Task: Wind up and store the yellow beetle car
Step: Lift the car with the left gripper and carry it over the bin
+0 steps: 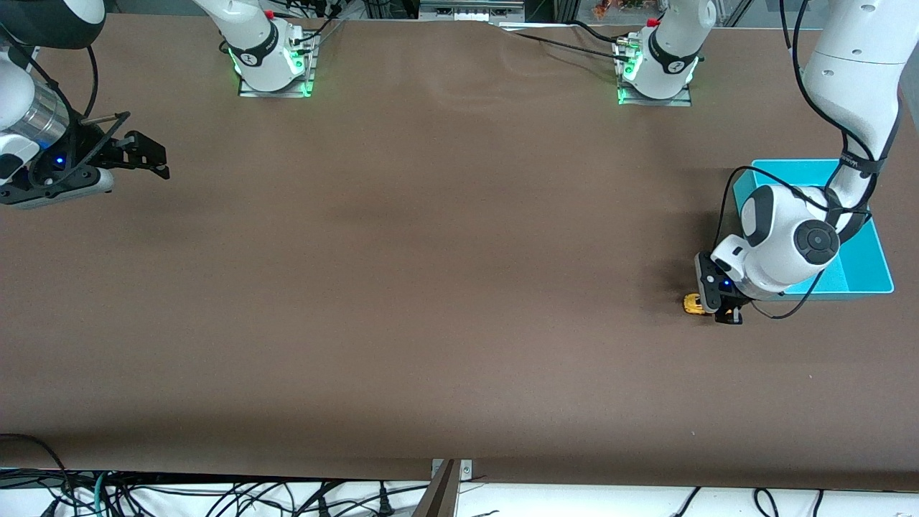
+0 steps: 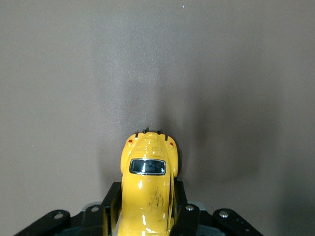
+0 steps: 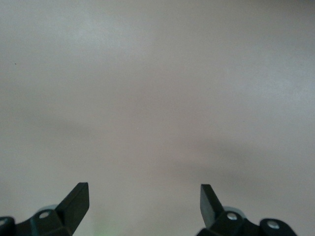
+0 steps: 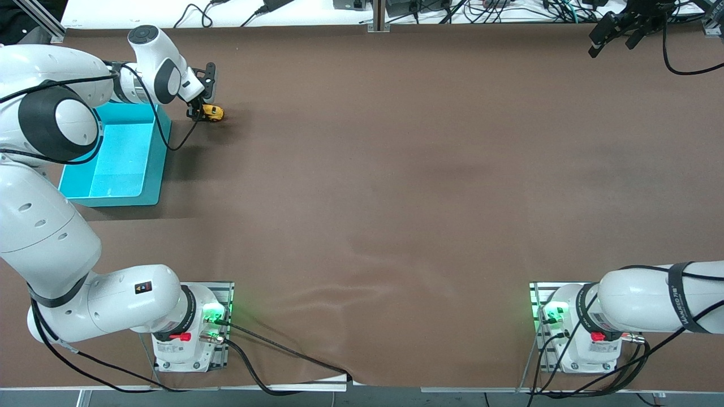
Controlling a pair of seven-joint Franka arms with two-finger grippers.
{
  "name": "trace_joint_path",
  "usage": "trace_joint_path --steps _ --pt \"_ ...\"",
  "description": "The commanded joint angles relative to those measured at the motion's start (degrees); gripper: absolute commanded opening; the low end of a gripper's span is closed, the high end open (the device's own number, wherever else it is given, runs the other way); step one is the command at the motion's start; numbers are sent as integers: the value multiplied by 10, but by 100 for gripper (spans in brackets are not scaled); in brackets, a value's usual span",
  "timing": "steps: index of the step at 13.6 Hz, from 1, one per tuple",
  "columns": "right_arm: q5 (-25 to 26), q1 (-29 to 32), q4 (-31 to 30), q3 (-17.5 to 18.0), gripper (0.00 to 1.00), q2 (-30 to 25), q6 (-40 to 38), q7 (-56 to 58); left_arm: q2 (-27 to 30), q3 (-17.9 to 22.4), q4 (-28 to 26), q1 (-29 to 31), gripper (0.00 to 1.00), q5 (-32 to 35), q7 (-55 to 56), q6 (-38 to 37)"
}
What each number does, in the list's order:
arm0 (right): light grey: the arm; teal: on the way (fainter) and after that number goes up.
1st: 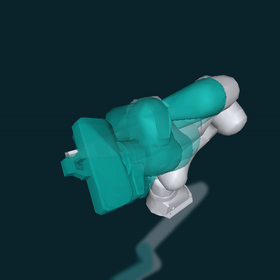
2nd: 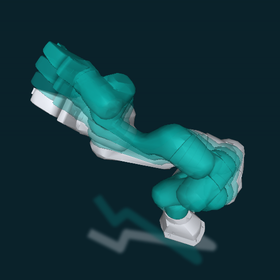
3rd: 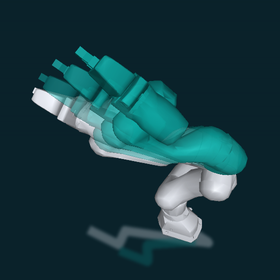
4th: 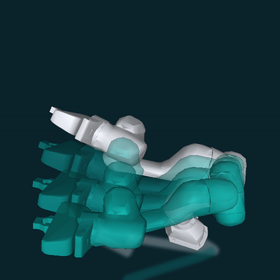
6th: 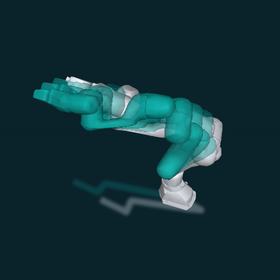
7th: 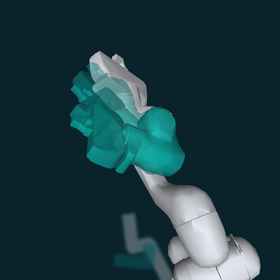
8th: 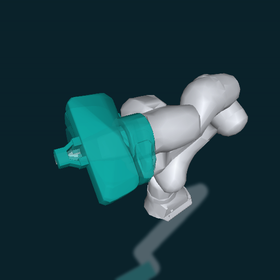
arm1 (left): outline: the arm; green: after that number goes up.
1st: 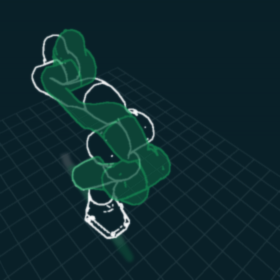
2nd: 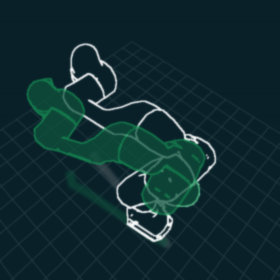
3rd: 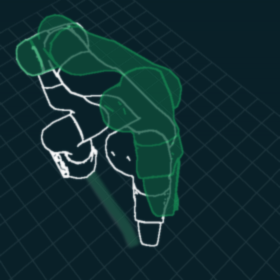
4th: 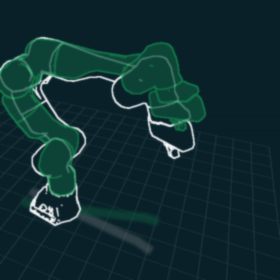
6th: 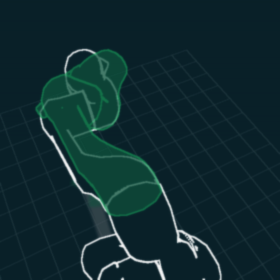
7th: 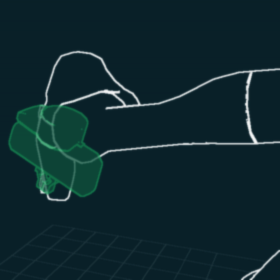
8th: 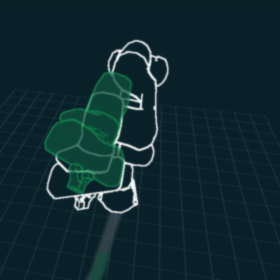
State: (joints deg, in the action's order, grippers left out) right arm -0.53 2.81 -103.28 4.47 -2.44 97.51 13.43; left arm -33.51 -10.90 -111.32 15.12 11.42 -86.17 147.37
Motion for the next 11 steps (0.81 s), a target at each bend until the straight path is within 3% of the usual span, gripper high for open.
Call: trace_joint_path --steps 1,5,11 --pt "6 -9 15 -6 100 4 -15 -8 25 -7 12 2 5 8 -4 -51" --pt "7 -9 15 -6 100 5 -15 -8 77 -10 25 -2 6 -48 -5 -174" --pt "7 -9 14 -5 100 7 -14 -9 196 0 15 24 8 -68 -61 -324"
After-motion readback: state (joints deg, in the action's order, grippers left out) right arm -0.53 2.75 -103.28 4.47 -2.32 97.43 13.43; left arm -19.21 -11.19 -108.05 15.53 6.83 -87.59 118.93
